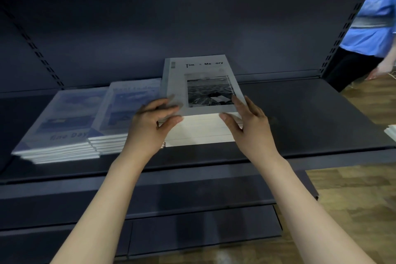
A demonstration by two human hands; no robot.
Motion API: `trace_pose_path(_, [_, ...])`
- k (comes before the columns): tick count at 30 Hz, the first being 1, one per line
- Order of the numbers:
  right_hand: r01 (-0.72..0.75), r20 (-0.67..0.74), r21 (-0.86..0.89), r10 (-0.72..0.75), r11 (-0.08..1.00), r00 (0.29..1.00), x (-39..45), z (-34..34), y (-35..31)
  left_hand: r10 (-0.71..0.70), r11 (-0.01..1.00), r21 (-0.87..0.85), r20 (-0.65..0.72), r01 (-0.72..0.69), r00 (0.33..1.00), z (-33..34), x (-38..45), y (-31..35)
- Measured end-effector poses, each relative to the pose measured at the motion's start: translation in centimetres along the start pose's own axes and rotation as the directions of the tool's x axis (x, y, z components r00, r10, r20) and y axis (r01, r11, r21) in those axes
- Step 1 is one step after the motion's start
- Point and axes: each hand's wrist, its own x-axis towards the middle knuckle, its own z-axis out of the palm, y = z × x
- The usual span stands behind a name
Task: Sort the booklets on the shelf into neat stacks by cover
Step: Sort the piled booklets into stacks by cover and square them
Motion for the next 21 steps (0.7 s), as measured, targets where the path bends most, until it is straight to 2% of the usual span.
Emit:
trace_pose_path(8, [0.022, -0.035, 0.04, -0.021, 0.999, 0.999, 0.1, 0.0, -0.2, -0.048, 0.998, 0.028, 0.023, 0.048, 0.999, -0.4, 0.3, 0.2])
trace_pose_path(11, [0.062, -0.032, 0.065, -0.06, 0.996, 0.998, 0.3, -0.4, 0.4, -0.053, 0.985, 0.167, 0.071, 0.041, 0.996, -0.5, 0.5, 0.7])
trace_pose_path(14, [0.061, 0.082, 0.11, -0.071, 0.992, 0.994, 0.7, -1.1, 1.7, -0.098, 0.953, 0.299, 0.158, 0.047, 0.983, -0.6, 0.8, 1.8])
trace_pose_path(16, [0.089, 0.103, 0.103, -0.1, 0.991, 0.99, 1.2, -1.7, 2.4, -0.133, 0.93, 0.363, 0.187, 0.057, 0.973, -0.4, 1.1, 2.6])
trace_pose_path(18, [0.156, 0.127, 0.068, -0.164, 0.985, 0.978, 1.6, -2.3, 2.9, -0.186, 0.91, 0.399, 0.161, 0.109, 0.969, -0.2, 1.4, 3.6])
trace_pose_path(21, [0.217, 0.196, 0.113, -0.236, 0.97, 0.952, 2.2, -3.4, 4.1, -0.229, 0.87, 0.452, 0.015, 0.198, 0.973, 0.9, 1.8, 5.2])
